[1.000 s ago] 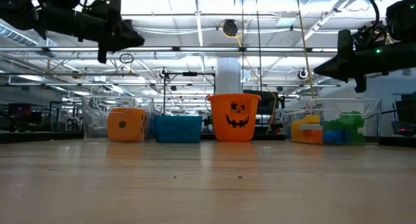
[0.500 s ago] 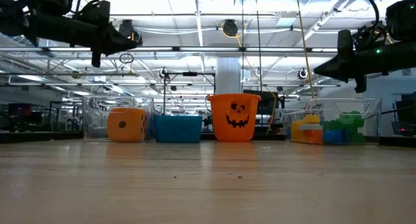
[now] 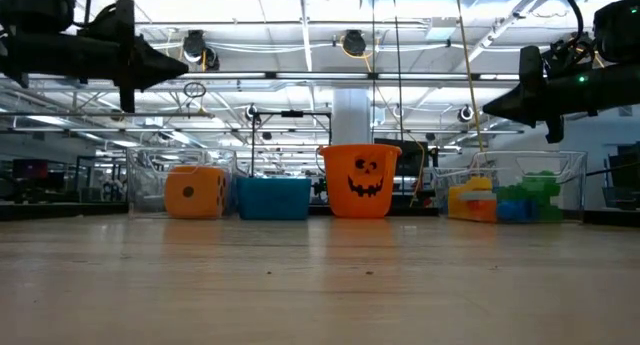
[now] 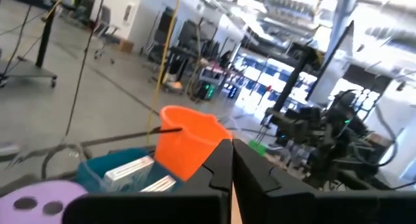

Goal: Pick & Place Toys
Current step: Return to Home Position

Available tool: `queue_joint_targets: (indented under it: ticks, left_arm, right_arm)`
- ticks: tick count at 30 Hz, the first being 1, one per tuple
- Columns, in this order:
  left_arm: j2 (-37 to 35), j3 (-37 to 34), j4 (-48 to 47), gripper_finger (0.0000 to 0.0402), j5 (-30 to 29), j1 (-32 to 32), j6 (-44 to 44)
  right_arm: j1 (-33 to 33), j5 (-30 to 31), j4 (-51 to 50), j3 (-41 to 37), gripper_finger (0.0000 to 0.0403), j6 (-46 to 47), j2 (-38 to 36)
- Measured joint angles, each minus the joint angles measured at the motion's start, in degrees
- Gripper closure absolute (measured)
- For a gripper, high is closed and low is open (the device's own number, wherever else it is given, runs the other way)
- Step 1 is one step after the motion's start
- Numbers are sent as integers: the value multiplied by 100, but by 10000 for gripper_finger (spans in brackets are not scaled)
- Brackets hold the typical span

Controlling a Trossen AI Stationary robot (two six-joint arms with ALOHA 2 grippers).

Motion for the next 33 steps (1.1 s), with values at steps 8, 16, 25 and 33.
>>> queue_joint_targets:
  ticks: [8, 16, 25, 33]
  left_arm:
    - [-529, -4, -632, 396, 168, -1, 302]
    - [-926, -4, -1398, 385, 445, 0, 992]
    - [-1264, -4, -2324, 383, 404, 0, 1367]
    - [-1373, -4, -2523, 388, 152, 0, 1763]
  right_arm:
    - [0, 0, -2, 0, 399, 0, 0]
    - [0, 0, -2, -7, 398, 0, 0]
    - [0, 0, -2, -7, 399, -2, 0]
    - [0, 0, -2, -7, 399, -2, 0]
